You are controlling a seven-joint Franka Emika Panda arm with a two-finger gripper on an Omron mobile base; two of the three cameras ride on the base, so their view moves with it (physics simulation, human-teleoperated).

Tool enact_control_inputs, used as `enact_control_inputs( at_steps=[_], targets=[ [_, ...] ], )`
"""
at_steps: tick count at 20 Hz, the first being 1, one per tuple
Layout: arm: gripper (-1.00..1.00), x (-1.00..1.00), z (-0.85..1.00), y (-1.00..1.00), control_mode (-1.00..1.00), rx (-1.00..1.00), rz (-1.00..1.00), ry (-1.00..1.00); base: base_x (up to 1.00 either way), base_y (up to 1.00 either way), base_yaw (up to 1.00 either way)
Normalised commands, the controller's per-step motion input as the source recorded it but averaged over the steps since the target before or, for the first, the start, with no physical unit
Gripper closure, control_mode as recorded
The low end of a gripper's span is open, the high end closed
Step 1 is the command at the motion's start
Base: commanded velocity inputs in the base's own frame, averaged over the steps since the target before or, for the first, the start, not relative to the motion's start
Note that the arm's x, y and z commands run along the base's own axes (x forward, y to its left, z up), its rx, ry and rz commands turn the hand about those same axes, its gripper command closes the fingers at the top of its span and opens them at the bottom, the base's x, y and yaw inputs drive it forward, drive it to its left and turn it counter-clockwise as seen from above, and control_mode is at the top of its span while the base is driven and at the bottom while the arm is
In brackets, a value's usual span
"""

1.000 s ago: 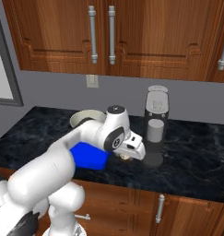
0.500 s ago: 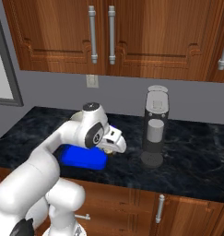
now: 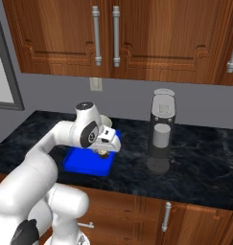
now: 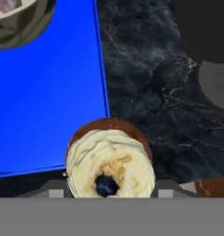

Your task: Place the bowl with cake and the cupcake onto the tray.

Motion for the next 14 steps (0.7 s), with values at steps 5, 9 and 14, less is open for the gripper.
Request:
enact_control_inputs(
  at_steps=[5,9,14],
  targets=[
    [1.00,0.08,0.01,0.30,-1.00,0.03,0.15,0.04,0.00,0.00,0.00],
    [1.00,0.08,-0.03,0.23,-1.00,0.06,0.18,0.00,0.00,0.00,0.00],
    [1.00,0.10,-0.15,0.20,-1.00,0.08,0.18,0.00,0.00,0.00,0.00]
  ],
)
